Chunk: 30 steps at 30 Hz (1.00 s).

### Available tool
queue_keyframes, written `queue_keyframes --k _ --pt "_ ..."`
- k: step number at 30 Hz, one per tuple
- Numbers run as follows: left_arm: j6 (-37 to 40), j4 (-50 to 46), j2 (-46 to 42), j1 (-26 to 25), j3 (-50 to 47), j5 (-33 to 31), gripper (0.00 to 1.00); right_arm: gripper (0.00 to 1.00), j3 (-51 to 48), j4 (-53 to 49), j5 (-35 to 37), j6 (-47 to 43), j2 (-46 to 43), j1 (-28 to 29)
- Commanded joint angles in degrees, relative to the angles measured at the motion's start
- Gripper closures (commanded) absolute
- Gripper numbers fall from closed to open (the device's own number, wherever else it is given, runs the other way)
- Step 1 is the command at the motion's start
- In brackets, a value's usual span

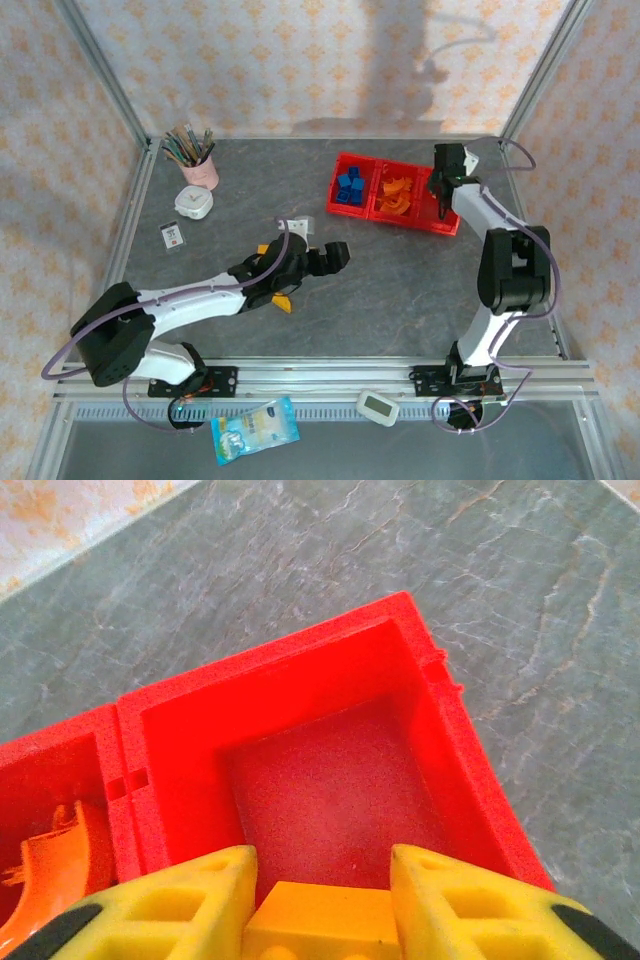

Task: Sort the legos into containers by color
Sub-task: Place the lego in the container, then pick up the lego from the center of the table.

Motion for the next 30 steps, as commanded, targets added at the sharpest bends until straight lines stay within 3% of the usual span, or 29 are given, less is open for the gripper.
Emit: queue_keyframes --k 1,4,9,16,22,30 --pt "0.52 1.88 -0.07 -0.29 1.92 -0.25 0.01 0.55 3.04 -0.67 0.81 -2.01 0.71 -0.45" --pt "1.09 1.17 -0.88 -0.28 1.92 -1.31 0.01 0.49 2.53 -0.14 -0.77 -2.43 -0.85 -0.52" --pt "2.32 -1.08 -3.09 -0.2 1.86 -4.02 0.01 0.46 0.16 -0.45 -5.47 -1.56 -4.42 0.43" --pt "2.02 -4.09 -11.35 1.01 -3.03 -8.47 0.01 0.4 -7.2 -0.14 -7.81 -0.13 -12.55 7.69" --pt "0.65 -10.43 -22.06 3.2 -8.58 -12.22 0.01 0.35 -10.95 -1.14 -8.24 -0.6 -15.79 17.81" --pt "-3.1 -22.7 -37.6 6.39 -14.25 -17.62 0.01 0.28 -10.02 -0.84 -9.04 -0.97 -12.62 33.6"
